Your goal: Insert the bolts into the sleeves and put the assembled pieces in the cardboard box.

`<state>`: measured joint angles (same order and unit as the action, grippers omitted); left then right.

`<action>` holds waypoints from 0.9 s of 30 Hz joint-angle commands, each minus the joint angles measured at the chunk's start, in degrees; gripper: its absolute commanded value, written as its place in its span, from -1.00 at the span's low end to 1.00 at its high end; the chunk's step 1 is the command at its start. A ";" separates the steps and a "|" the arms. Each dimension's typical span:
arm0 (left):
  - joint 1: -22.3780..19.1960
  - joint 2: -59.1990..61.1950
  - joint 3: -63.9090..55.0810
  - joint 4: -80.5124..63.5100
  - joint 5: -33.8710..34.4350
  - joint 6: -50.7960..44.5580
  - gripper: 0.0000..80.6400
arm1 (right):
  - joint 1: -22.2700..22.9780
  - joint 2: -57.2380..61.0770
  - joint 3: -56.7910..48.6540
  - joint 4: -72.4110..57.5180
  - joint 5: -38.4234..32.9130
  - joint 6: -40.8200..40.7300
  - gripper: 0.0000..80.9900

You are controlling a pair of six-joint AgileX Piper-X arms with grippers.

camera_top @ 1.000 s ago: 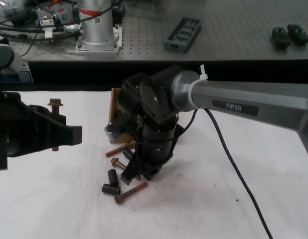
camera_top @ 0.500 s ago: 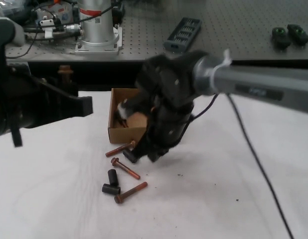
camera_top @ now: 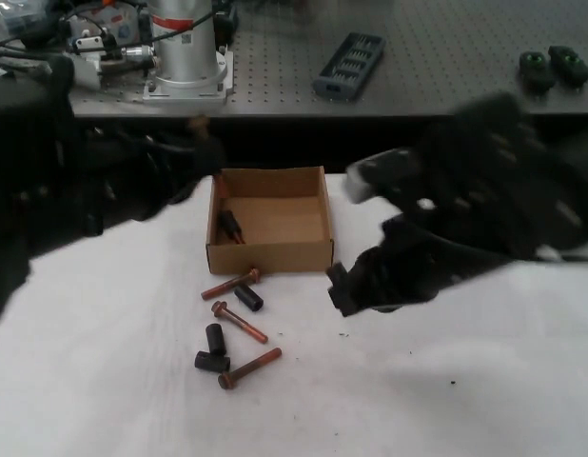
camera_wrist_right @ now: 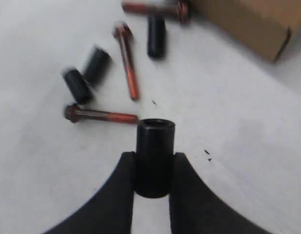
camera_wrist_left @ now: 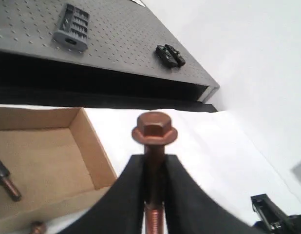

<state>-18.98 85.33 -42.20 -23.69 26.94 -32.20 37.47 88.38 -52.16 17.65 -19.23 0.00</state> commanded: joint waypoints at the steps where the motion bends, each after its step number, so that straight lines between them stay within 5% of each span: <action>1: -0.19 2.94 -0.30 -6.93 3.70 -5.14 -0.98 | -0.69 -5.60 8.31 -16.60 -4.43 4.81 -0.98; 8: -0.89 9.71 -0.44 -27.71 9.32 -17.57 -0.98 | -1.00 -7.73 21.41 -38.93 -10.76 15.83 -0.98; 27: -4.34 9.62 -0.43 -25.50 21.56 -14.99 -0.98 | -1.51 -6.35 22.02 -43.73 -16.12 15.44 -0.98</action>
<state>-23.08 95.29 -42.13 -48.57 47.94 -47.98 36.54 81.92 -30.00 -24.05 -34.49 14.57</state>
